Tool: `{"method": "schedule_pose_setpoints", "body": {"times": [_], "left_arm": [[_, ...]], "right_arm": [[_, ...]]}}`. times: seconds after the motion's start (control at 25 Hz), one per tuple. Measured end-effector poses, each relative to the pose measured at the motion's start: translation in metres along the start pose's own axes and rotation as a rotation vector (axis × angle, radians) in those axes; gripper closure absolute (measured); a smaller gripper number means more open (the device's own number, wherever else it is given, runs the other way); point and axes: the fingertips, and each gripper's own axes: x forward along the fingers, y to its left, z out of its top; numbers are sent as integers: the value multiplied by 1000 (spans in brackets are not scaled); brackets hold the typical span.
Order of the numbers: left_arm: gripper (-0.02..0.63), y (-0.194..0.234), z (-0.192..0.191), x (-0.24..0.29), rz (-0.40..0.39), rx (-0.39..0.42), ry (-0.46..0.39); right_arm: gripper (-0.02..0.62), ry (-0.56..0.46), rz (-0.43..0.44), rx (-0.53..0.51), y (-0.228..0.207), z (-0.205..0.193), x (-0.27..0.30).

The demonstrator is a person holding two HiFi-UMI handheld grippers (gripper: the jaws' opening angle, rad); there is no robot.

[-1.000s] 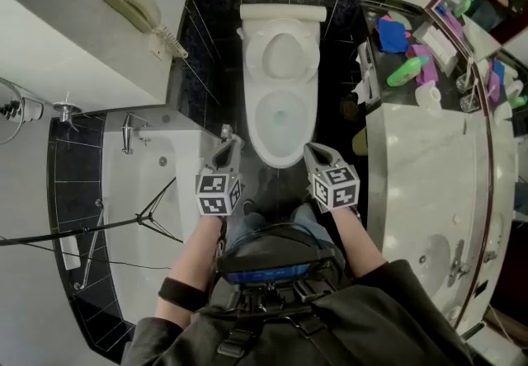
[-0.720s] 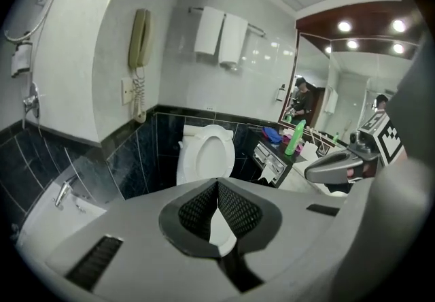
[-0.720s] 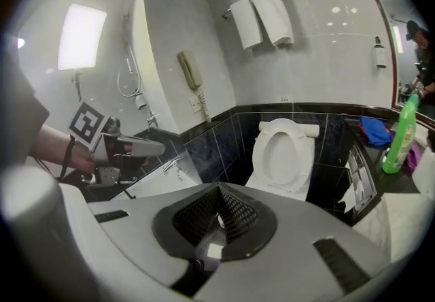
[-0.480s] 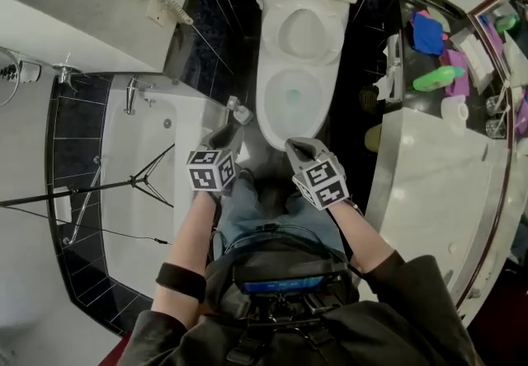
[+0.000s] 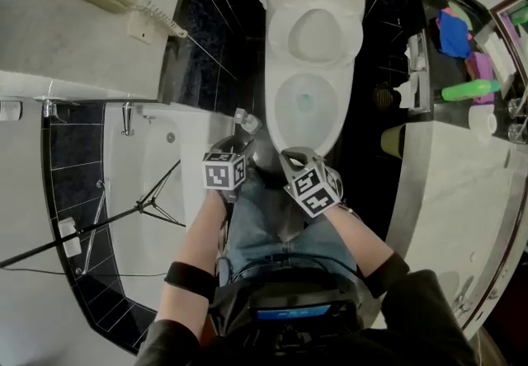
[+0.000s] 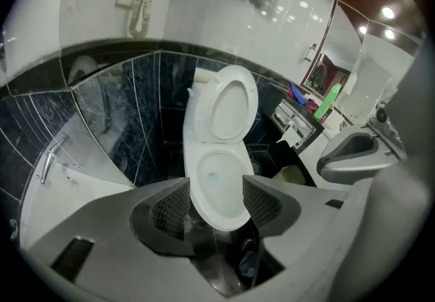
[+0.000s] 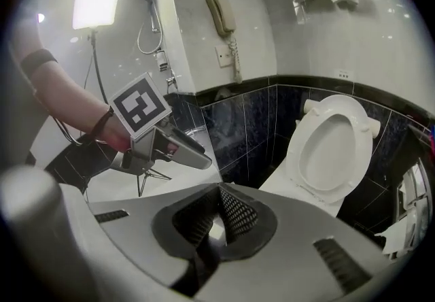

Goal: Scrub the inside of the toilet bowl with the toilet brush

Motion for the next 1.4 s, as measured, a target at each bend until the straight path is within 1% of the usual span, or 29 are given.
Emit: {"method": "schedule_pose_setpoints", "body": {"times": [0.04,0.16,0.2,0.32,0.48,0.6,0.72,0.88,1.04,1.24,1.4], "left_arm": [[359,8,-2,11,2,4,21],[313,30,-10,49,-23,19,79],[310,41,-13,60,-21,17,93],[311,75,-19,93,8,13,125],[311,107,-38,143,-1,24,165],[311,134,-53,173,28,6,202],[311,156,-60,202,31,2,230],[311,172,-77,240,18,22,274],[311,187,-95,272,27,46,316],[311,200,-107,308,29,64,335],[311,208,-118,325,39,71,352]], "right_arm": [[589,13,-4,6,-4,-1,14],[589,48,-10,33,-16,-6,56],[589,60,-11,41,-19,-8,71],[589,89,-18,55,-29,-18,117],[589,129,-15,86,-39,-41,169],[589,159,-9,102,-46,-58,203],[589,181,-13,109,-53,-71,237],[589,198,-20,130,-61,-87,275],[589,197,-26,164,-65,-101,306],[589,199,-35,200,-71,-116,331],[589,197,-31,226,-72,-127,341]]}}
